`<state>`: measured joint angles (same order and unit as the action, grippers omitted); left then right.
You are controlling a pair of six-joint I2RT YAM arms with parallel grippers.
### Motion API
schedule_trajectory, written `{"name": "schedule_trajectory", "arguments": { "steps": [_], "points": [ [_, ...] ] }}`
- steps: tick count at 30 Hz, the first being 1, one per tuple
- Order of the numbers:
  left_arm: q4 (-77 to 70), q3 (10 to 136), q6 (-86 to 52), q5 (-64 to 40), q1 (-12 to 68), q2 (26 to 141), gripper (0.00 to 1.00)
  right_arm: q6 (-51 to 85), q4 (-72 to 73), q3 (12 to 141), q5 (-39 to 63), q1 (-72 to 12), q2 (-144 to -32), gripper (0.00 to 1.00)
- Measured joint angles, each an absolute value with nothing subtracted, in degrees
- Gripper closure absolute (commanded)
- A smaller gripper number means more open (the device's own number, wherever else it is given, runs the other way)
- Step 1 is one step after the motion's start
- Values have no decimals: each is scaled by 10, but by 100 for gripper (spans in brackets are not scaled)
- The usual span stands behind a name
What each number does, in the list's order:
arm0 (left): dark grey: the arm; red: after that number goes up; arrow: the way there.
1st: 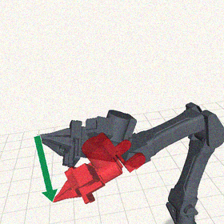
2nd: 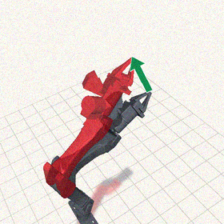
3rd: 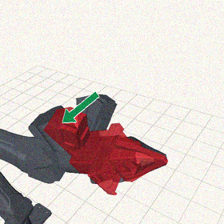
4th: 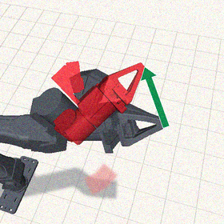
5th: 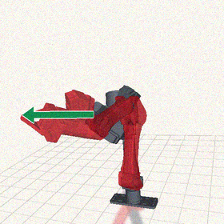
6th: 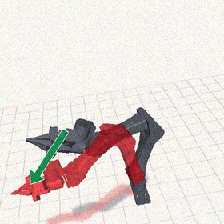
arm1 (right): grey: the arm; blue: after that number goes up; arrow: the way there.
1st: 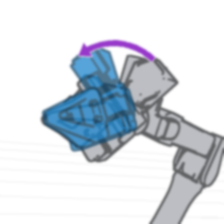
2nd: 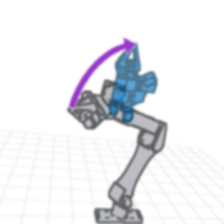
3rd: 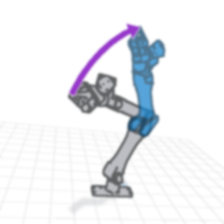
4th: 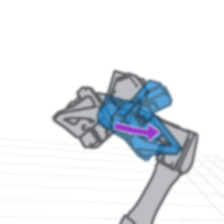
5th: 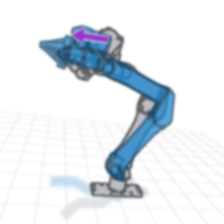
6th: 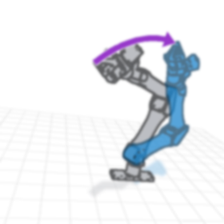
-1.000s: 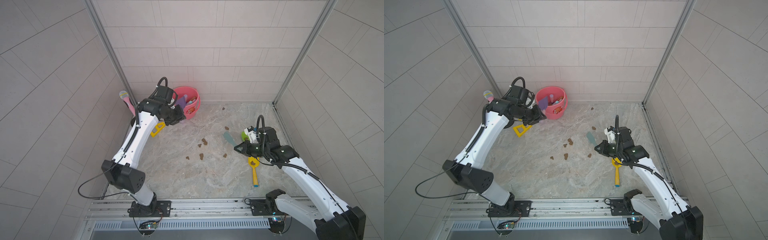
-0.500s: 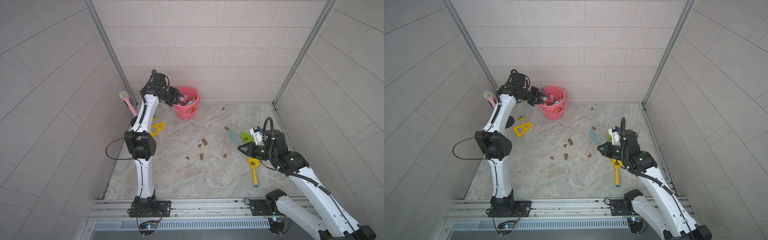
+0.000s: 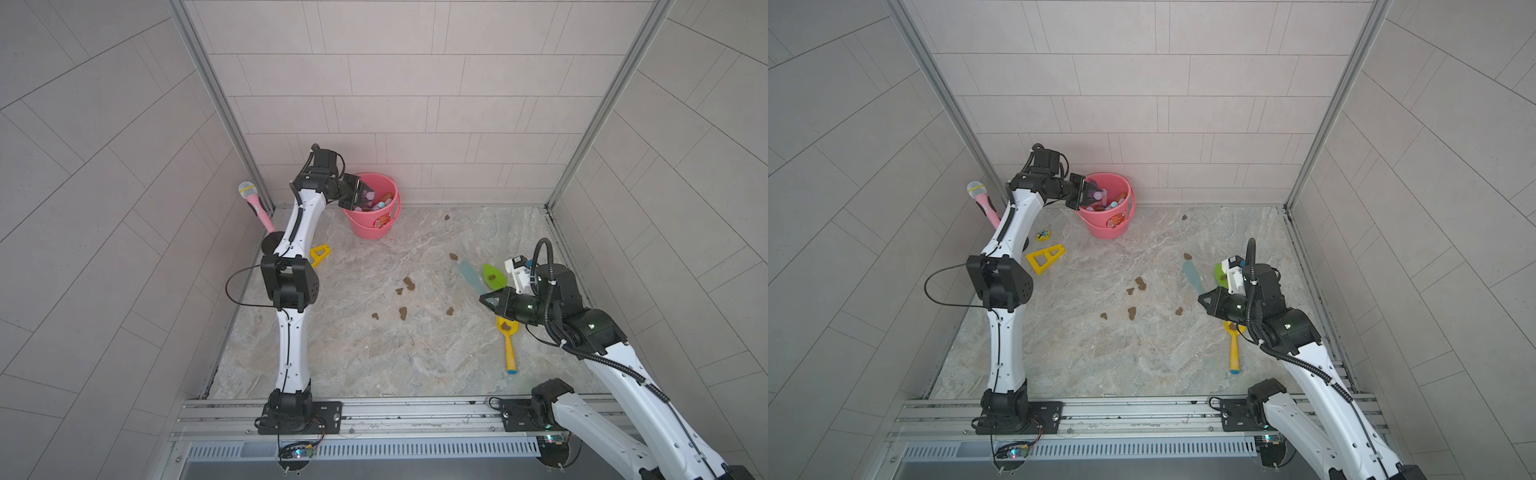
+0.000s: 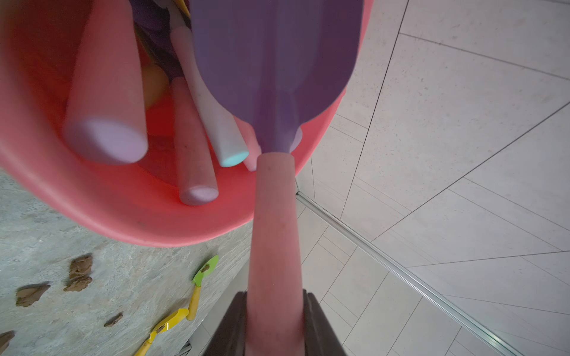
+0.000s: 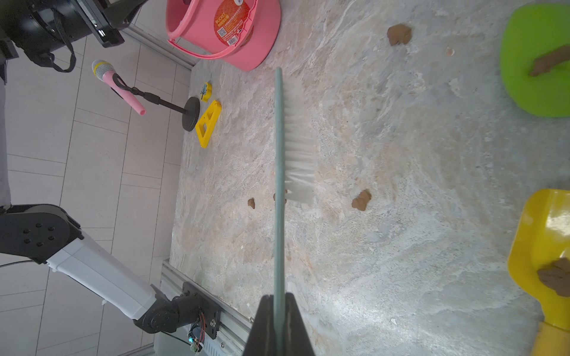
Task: Brush the soil off the hand trowel and place it into the bucket
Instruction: Place the hand trowel in the bucket, then pick up the hand trowel from the center of the board.
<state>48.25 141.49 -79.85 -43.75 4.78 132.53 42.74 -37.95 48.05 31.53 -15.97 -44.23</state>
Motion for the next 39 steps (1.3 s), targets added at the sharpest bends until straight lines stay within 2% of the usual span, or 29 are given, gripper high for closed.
{"name": "schedule_trajectory", "arguments": {
  "steps": [6, 12, 17, 20, 22, 26, 32, 39],
  "points": [
    [468, 1418, -803, -437, 48, 1331, 34, 436, -390, 496, 310, -160, -437, 100],
    [481, 1423, -763, -412, 50, 1303, 33, 444, -393, 518, 310, -160, -435, 100],
    [512, 1335, -681, -340, 87, 1168, 33, 469, -394, 535, 293, -160, -431, 100],
    [513, 1246, -629, -269, 162, 1056, 33, 502, -399, 550, 262, -160, -419, 100],
    [506, 1185, -601, -216, 240, 990, 34, 534, -404, 563, 230, -160, -401, 100],
    [467, 1065, -574, -125, 387, 923, 34, 592, -433, 606, 162, -160, -361, 100],
    [416, 960, -575, 4, 538, 968, 35, 649, -508, 717, 61, -160, -326, 100],
    [365, 966, -586, 89, 712, 1093, 36, 683, -560, 767, 16, -160, -310, 100]
  ]
}}
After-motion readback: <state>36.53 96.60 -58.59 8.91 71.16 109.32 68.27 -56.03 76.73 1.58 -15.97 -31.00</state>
